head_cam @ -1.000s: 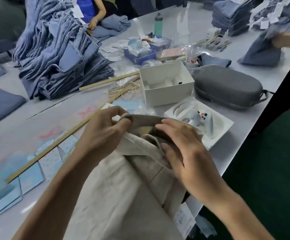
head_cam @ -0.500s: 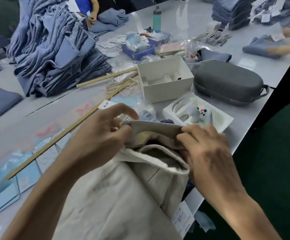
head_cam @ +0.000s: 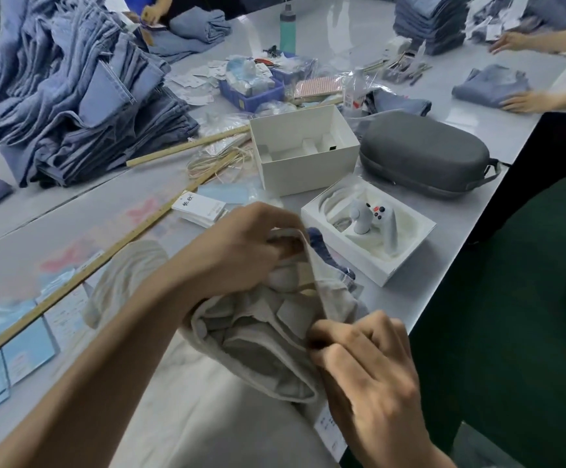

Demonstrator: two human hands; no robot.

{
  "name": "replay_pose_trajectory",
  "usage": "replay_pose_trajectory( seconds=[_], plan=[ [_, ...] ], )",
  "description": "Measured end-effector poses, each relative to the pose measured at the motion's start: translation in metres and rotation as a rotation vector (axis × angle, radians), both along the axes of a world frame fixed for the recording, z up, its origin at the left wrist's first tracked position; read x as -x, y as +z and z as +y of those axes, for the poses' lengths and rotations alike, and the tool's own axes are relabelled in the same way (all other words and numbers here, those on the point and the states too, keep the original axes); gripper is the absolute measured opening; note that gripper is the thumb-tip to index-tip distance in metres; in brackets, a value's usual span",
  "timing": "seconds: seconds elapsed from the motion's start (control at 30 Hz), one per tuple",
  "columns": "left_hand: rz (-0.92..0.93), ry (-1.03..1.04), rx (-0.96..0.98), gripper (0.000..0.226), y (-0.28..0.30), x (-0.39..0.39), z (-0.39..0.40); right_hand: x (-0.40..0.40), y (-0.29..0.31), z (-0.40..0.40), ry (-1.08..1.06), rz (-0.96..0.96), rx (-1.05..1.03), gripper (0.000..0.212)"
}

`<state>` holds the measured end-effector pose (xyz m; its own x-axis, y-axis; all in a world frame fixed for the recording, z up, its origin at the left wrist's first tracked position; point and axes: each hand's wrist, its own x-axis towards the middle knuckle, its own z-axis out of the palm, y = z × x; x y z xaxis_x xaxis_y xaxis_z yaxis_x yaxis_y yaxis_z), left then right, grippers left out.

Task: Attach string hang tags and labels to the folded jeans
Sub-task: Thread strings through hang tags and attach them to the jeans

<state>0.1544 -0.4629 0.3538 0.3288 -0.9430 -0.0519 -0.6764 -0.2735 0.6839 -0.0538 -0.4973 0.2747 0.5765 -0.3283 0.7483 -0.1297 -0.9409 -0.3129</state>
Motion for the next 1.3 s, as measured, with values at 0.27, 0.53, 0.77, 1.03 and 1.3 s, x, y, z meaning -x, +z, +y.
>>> replay_pose_trajectory(
  seconds=[0.27, 0.53, 0.77, 1.03, 1.3],
  plan=[
    [-0.016, 0.012, -0.017, 0.01, -0.011, -0.001, 0.001, 0.01, 0.006, -0.017, 0.112, 0.09, -0.299, 0.019],
    [-0.059, 0.059, -0.15, 0.012, -0.019, 0.001, -0.01, -0.009, 0.033, -0.039, 0.147, 0.508, -0.27, 0.027],
    [-0.025, 0.061, -0.136, 0.01, -0.026, -0.003, -0.011, -0.018, 0.037, -0.056, 0.203, 0.732, -0.244, 0.048],
    [-0.023, 0.045, -0.141, 0.013, -0.028, 0.0, -0.011, -0.019, 0.019, -0.066, 0.296, 0.585, -0.385, 0.016],
    [-0.044, -0.17, -0.083, 0.027, -0.015, 0.006, 0.005, -0.03, 0.015, -0.081, 0.364, 0.459, -1.069, 0.005]
  ],
)
